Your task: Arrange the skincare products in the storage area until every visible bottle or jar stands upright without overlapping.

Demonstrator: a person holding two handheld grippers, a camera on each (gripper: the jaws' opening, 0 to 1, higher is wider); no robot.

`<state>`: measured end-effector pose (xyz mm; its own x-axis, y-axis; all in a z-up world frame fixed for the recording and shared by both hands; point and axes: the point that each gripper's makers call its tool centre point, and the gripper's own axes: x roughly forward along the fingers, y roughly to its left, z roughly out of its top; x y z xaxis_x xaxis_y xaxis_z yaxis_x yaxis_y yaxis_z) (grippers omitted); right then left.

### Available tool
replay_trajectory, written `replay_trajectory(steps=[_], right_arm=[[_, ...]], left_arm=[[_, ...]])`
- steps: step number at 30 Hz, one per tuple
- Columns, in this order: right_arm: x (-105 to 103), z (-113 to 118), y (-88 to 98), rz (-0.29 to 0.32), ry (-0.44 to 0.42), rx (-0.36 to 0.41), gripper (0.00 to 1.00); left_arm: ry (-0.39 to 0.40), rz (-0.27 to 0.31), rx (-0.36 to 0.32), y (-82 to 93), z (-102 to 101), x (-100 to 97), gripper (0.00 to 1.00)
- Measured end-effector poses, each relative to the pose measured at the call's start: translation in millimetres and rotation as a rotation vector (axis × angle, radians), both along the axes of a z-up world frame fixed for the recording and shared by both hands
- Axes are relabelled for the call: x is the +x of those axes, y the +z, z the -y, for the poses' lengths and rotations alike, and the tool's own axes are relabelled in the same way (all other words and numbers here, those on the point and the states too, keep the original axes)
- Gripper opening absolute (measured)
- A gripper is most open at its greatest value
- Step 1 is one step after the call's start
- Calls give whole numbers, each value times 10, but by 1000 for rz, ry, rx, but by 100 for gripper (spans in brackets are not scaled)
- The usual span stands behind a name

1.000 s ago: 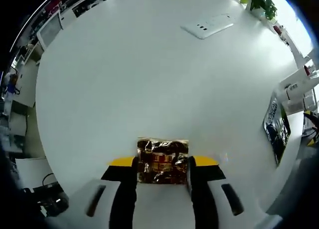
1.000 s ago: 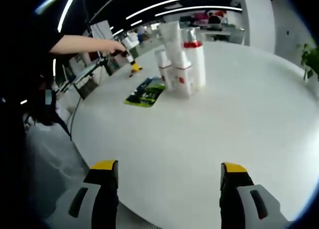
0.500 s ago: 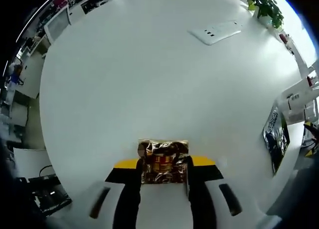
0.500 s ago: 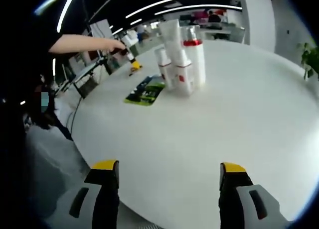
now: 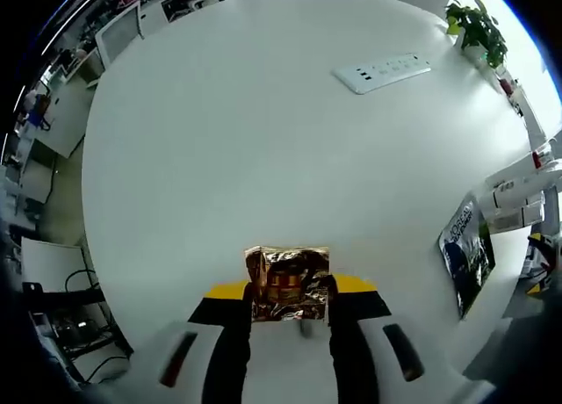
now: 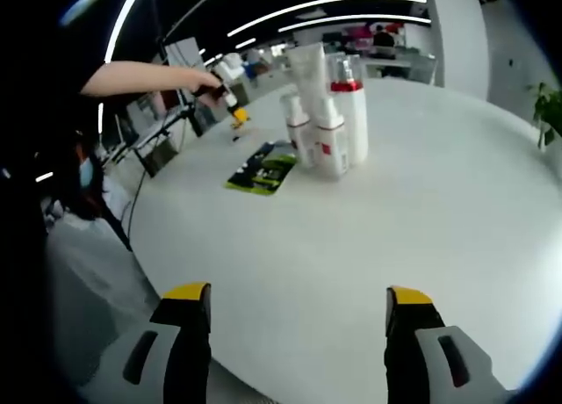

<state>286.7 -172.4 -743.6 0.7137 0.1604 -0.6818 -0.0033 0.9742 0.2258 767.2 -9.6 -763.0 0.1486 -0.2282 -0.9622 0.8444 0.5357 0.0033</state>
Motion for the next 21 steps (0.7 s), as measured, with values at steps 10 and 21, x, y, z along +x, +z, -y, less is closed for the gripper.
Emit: replay_trajectory(steps=[10,21], right_arm=[[57,-32,80,41,25,-11,87],[115,-37,198,100,27,-6,87]], left_arm=[[75,-2,-22,224,-83,-309,33],[188,-32,-32,301,-147,-782,32]])
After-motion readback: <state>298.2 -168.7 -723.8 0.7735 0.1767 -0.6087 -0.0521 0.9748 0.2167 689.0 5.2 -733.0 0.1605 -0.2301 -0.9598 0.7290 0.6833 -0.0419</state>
